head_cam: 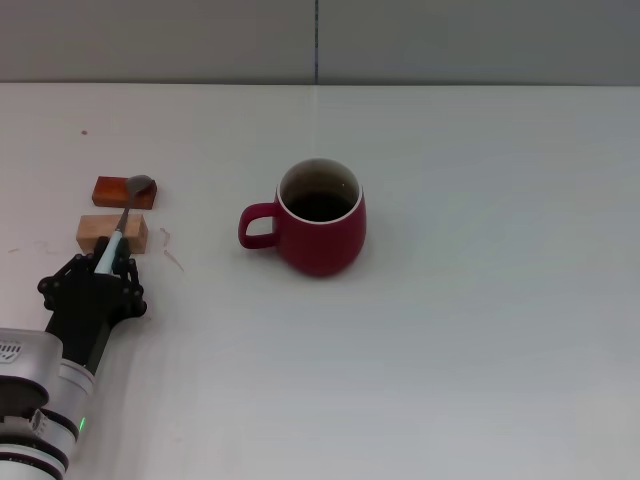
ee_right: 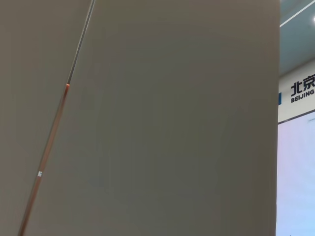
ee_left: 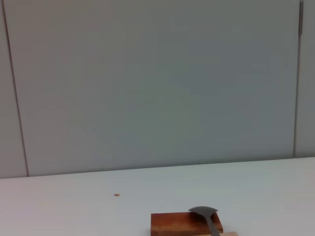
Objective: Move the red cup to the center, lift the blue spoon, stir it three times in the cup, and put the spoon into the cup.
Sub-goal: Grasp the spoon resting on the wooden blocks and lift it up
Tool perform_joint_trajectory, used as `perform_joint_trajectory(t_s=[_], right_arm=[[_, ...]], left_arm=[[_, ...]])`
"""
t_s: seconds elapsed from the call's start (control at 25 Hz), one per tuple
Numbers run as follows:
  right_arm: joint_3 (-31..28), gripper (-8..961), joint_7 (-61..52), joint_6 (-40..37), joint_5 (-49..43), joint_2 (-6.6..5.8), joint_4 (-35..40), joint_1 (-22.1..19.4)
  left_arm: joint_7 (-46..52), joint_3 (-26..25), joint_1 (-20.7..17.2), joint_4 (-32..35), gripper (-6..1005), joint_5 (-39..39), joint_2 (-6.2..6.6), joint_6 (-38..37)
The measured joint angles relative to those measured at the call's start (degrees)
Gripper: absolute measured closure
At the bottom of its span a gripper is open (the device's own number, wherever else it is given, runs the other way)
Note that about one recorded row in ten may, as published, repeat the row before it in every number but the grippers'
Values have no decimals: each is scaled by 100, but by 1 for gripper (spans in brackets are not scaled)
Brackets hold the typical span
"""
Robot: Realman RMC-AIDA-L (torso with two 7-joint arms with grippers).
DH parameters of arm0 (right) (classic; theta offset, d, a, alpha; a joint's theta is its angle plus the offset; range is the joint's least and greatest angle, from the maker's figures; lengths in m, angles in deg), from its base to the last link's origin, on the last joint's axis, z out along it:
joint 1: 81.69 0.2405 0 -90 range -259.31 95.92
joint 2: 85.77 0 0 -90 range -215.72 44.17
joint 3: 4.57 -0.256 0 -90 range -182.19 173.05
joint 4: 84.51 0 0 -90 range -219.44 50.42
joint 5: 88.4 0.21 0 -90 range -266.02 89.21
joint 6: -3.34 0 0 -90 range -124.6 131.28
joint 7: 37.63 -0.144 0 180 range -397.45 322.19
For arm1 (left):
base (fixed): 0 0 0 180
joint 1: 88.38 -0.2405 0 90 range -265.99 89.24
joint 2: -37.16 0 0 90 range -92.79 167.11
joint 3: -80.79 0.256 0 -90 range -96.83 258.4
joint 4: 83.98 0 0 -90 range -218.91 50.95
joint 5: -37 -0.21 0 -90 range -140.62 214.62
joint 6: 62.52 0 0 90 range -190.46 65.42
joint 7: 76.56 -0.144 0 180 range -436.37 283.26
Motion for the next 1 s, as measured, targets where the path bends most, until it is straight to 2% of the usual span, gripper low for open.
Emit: perform_joint_trajectory(t_s=[0.44, 1.0], right_arm=[[0, 275, 0, -2, -1, 2, 18, -9], [0, 275, 0, -11, -1, 26, 21, -9]], left_arm=[[3, -304, -84, -56, 826, -288, 16, -25], [-1, -323, -113, 9, 825, -299, 17, 156]])
